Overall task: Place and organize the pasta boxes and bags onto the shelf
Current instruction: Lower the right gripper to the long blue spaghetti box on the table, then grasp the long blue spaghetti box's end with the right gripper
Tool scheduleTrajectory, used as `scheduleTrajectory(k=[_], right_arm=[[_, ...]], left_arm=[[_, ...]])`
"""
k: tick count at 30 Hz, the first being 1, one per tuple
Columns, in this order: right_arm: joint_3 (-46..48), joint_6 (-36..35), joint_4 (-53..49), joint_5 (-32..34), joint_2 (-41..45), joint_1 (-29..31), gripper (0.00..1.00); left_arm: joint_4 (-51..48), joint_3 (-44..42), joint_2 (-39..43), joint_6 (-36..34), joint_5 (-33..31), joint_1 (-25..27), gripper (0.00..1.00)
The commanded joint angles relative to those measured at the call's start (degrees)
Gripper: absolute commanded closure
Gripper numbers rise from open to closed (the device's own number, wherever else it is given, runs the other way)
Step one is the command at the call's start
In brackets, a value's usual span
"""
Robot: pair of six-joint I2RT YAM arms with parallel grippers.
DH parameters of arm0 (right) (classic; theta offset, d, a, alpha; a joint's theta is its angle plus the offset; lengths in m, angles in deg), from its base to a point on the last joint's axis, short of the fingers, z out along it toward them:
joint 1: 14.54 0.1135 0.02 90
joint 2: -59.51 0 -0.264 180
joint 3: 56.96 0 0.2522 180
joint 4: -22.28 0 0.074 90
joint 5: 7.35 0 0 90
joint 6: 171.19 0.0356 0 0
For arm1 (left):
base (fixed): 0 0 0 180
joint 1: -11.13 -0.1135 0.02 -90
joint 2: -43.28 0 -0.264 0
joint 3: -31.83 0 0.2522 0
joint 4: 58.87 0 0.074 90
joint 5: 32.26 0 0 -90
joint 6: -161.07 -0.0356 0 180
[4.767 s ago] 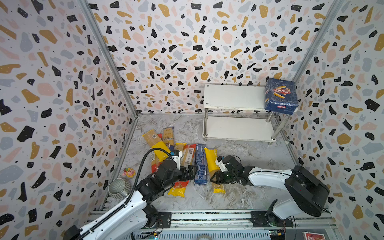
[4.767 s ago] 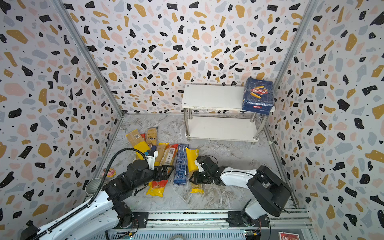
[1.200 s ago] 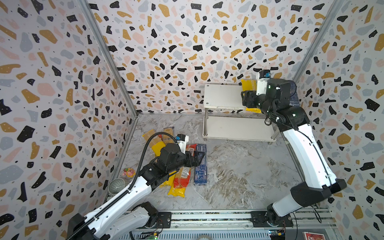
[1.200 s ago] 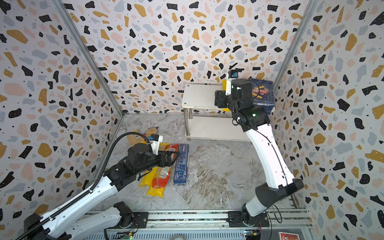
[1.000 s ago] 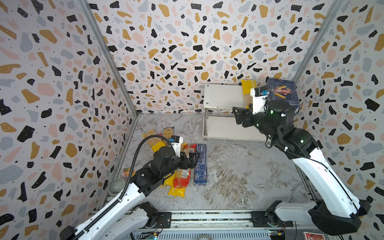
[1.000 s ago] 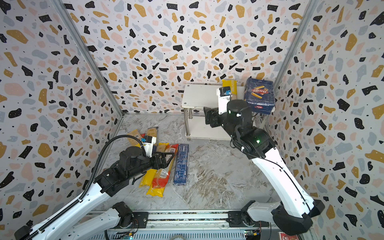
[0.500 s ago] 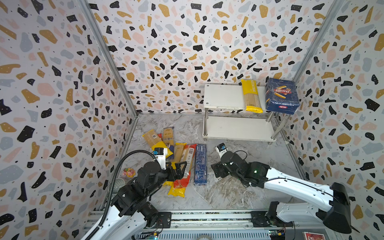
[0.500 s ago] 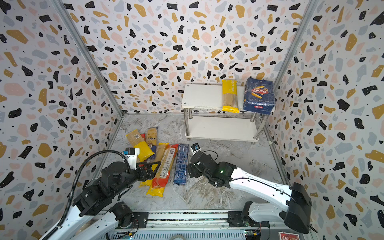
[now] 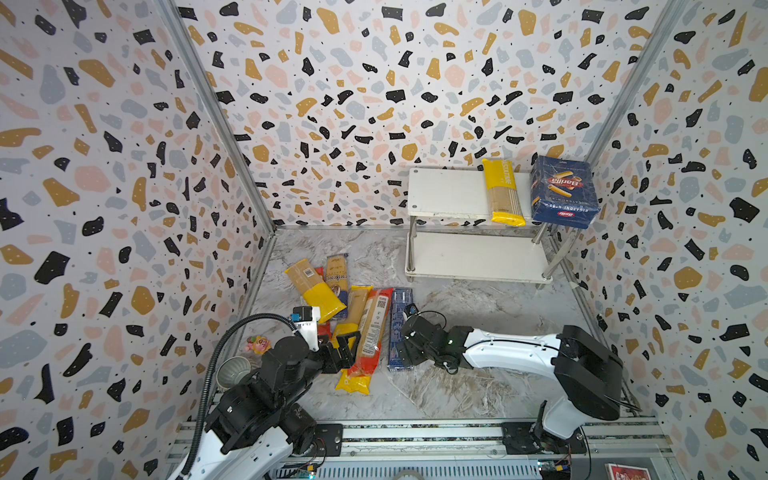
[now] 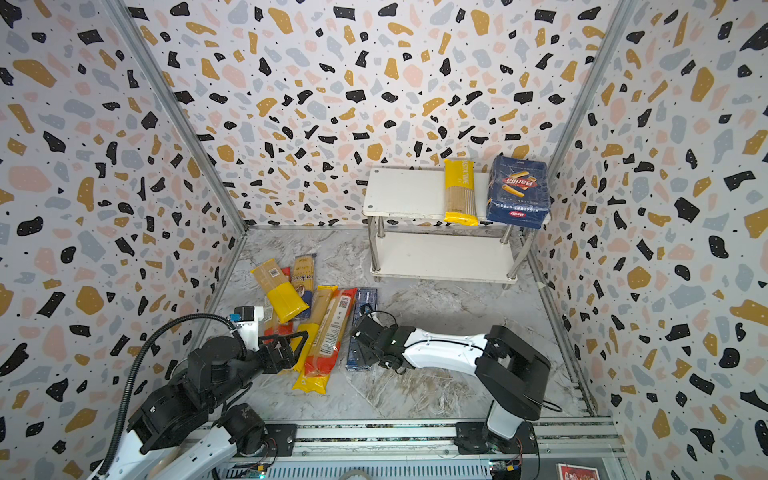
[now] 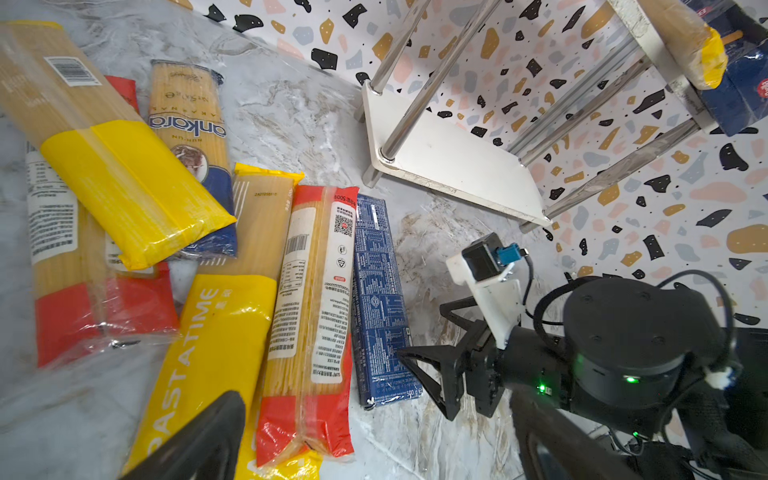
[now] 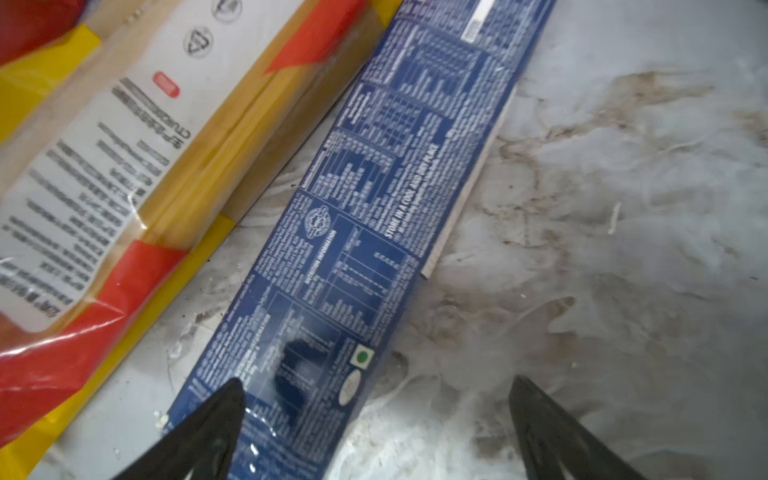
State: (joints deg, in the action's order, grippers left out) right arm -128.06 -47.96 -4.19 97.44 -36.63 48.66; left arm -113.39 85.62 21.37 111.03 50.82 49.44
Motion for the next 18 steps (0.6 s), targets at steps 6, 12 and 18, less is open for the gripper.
scheduleTrajectory(k=[6,12,18], right_arm=[[-6.3,2.6,0.9,-2.0,-4.3,0.7,0.01],[-9.4,3.7,-0.8,-2.8,-9.2,0.9,0.01],[-11.6,6.0,-6.8,2.4,-12.9,1.2,0.01]], left_arm=[[-2.5,4.2,1.3,-1.8,-2.5,-0.3,0.01],[-2.7,4.2,2.0,-2.1,-2.5,-0.3,0.0],[-2.9,4.7,2.1,-2.6,-2.7,-0.3,0.01]])
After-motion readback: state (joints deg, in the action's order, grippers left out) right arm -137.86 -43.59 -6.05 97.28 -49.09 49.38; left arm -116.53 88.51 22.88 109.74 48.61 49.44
